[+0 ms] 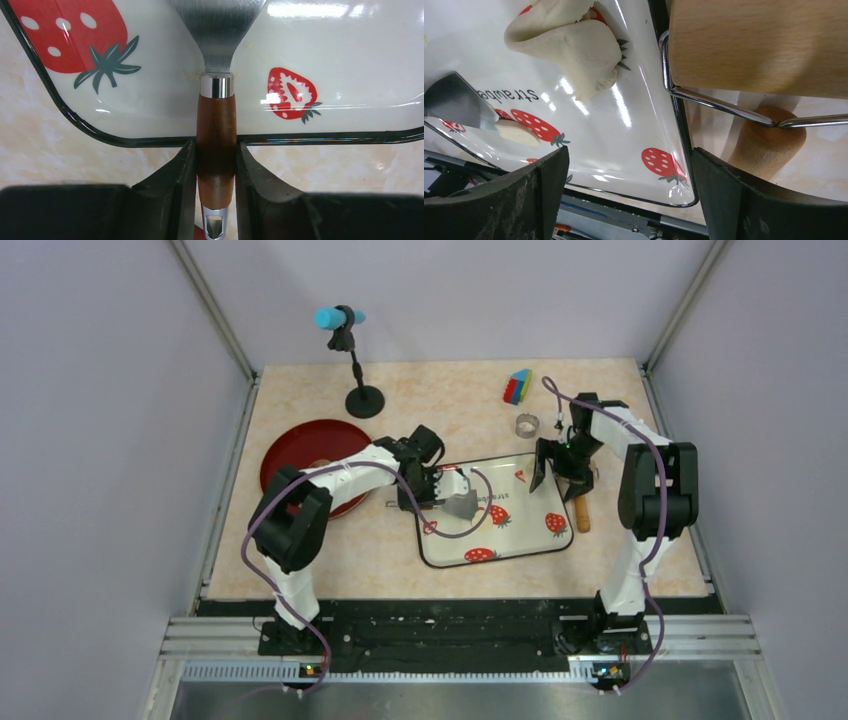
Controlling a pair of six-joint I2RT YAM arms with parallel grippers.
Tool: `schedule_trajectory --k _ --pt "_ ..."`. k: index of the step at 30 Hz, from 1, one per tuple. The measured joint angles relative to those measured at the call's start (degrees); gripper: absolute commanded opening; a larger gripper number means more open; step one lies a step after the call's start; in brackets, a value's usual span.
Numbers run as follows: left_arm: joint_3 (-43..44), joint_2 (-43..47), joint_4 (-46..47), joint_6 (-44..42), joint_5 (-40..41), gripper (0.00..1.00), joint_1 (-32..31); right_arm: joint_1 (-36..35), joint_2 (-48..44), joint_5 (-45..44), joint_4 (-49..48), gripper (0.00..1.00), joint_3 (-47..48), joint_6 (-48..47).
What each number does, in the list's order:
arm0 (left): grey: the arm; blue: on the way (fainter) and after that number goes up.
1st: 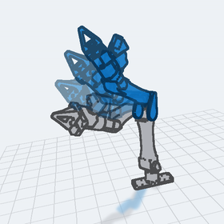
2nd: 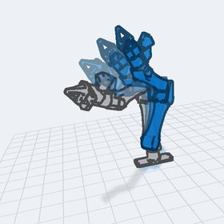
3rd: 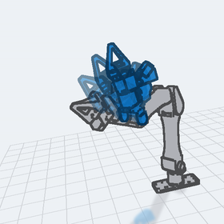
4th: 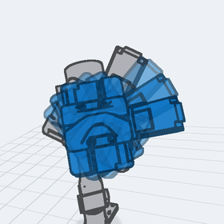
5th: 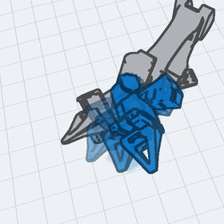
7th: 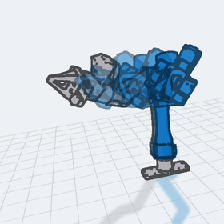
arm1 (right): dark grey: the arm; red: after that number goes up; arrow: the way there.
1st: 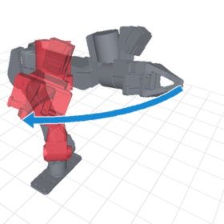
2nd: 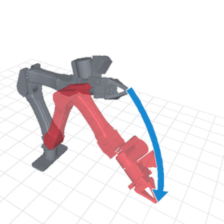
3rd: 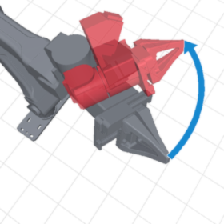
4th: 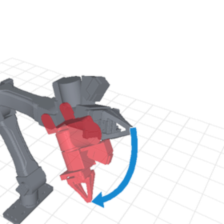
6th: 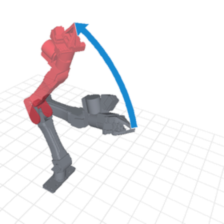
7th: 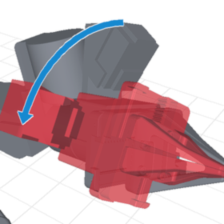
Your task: Roll out the dumpling wrappers from the dough
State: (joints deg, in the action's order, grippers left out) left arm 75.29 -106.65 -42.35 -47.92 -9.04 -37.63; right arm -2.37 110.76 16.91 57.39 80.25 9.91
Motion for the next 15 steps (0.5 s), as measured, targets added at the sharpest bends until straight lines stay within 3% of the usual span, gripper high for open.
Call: schedule_trajectory --k 15 --pt "-1.20 0.81 0.92 -0.87 0.11 0.00 -0.92 0.00 0.04 0.15 0.00 0.90 0.00 -0.48"
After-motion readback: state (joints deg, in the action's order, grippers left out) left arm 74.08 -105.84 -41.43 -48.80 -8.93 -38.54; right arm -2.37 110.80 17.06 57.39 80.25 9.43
